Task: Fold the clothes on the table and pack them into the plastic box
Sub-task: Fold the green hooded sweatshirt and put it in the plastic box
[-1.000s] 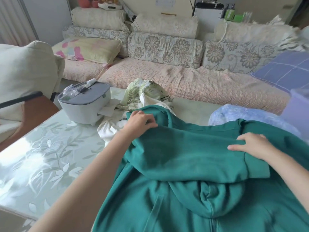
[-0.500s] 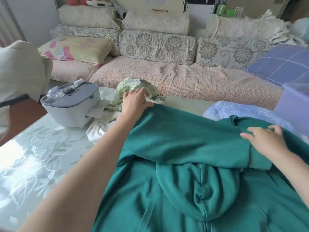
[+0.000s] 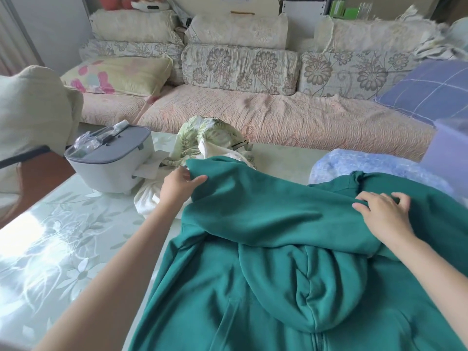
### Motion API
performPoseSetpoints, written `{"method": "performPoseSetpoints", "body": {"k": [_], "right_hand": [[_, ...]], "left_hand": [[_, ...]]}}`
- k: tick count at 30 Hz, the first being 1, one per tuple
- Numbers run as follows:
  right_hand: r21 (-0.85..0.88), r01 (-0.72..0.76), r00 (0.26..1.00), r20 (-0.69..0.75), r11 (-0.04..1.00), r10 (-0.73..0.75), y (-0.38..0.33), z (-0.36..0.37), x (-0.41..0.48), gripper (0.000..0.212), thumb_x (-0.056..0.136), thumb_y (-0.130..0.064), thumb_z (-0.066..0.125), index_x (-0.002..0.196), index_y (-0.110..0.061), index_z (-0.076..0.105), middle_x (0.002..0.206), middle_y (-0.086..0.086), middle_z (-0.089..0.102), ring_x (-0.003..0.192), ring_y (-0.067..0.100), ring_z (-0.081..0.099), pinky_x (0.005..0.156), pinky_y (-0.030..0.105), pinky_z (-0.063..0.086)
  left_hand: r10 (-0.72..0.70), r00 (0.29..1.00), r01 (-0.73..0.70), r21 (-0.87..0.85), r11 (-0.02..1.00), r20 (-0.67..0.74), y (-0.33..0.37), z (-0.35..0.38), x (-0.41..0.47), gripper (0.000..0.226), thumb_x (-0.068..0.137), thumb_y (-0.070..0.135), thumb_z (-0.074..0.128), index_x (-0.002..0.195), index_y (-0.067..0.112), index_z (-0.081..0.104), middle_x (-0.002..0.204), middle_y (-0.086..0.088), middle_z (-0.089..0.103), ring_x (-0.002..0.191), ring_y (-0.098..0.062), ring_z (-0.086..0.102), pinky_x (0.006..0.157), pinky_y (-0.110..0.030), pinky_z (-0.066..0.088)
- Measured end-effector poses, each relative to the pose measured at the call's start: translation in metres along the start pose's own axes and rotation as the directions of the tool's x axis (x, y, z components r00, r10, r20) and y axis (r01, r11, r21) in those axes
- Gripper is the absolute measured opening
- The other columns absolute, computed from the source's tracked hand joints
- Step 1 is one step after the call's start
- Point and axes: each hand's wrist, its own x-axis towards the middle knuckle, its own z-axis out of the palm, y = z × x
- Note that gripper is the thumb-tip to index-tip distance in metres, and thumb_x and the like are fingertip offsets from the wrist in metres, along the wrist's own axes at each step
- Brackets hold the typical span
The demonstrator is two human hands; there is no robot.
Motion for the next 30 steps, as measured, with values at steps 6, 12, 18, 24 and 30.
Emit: {"method": "performPoseSetpoints", "body": {"k": [6, 12, 18, 24, 30], "right_hand": [[0.051, 0.005, 0.999, -0.039, 0.999, -0.003, 0.005, 0.000, 0.002, 0.015, 0.099, -0.018, 0.048, 0.098, -0.014, 0.063, 0.052, -0.002, 0.053, 0.070, 0.026, 0.055, 0.100, 0.033, 0.014], [0.104, 0.034, 0.996, -0.087, 0.994, -0.025, -0.003, 0.007, 0.012, 0.017, 0.097, -0.026, 0.051, 0.092, -0.015, 0.063, 0.088, 0.002, 0.069, 0.088, 0.025, 0.062, 0.103, 0.035, 0.012], [0.001, 0.012, 1.000, 0.013, 1.000, -0.012, 0.000, 0.006, 0.007, 0.030, 0.092, -0.043, 0.055, 0.106, -0.017, 0.061, 0.104, 0.003, 0.065, 0.106, 0.024, 0.053, 0.096, 0.034, 0.015], [0.091, 0.039, 0.982, -0.186, 0.995, -0.021, -0.006, 0.003, 0.009, 0.007, 0.086, -0.015, 0.067, 0.092, -0.011, 0.066, 0.094, 0.006, 0.069, 0.093, 0.028, 0.056, 0.099, 0.037, 0.016], [0.036, -0.020, 0.988, -0.150, 0.999, 0.025, -0.005, 0.009, 0.006, 0.030, 0.082, -0.015, 0.071, 0.111, -0.009, 0.065, 0.106, 0.012, 0.062, 0.105, 0.033, 0.046, 0.097, 0.042, 0.021]], "left_hand": [[-0.008, 0.949, -0.074, -0.246, 0.966, -0.316, 0.035, -0.010, 0.018, 0.027, 0.093, 0.023, 0.055, 0.117, 0.011, 0.055, 0.120, -0.012, 0.061, 0.106, -0.030, 0.057, 0.082, -0.032, 0.040], [-0.058, 0.989, 0.056, -0.021, 0.998, -0.135, 0.029, -0.009, 0.040, 0.043, 0.094, 0.034, 0.054, 0.124, 0.004, 0.048, 0.122, -0.017, 0.057, 0.109, -0.035, 0.055, 0.087, -0.040, 0.043], [-0.159, 0.978, 0.137, 0.158, 0.978, 0.137, -0.009, 0.000, 0.020, 0.060, 0.083, 0.060, 0.058, 0.092, 0.000, 0.061, 0.094, -0.015, 0.064, 0.083, -0.029, 0.058, 0.068, -0.032, 0.042], [-0.032, 0.991, 0.050, 0.139, 0.989, -0.128, -0.003, 0.005, -0.001, 0.035, 0.096, 0.029, 0.050, 0.118, 0.002, 0.048, 0.120, -0.021, 0.057, 0.107, -0.037, 0.053, 0.075, -0.037, 0.037], [0.156, 0.962, -0.073, 0.339, 0.938, -0.223, -0.007, 0.025, -0.020, 0.068, 0.089, 0.027, 0.063, 0.142, 0.006, 0.027, 0.142, -0.019, 0.032, 0.129, -0.036, 0.031, 0.103, -0.042, 0.028]]}}
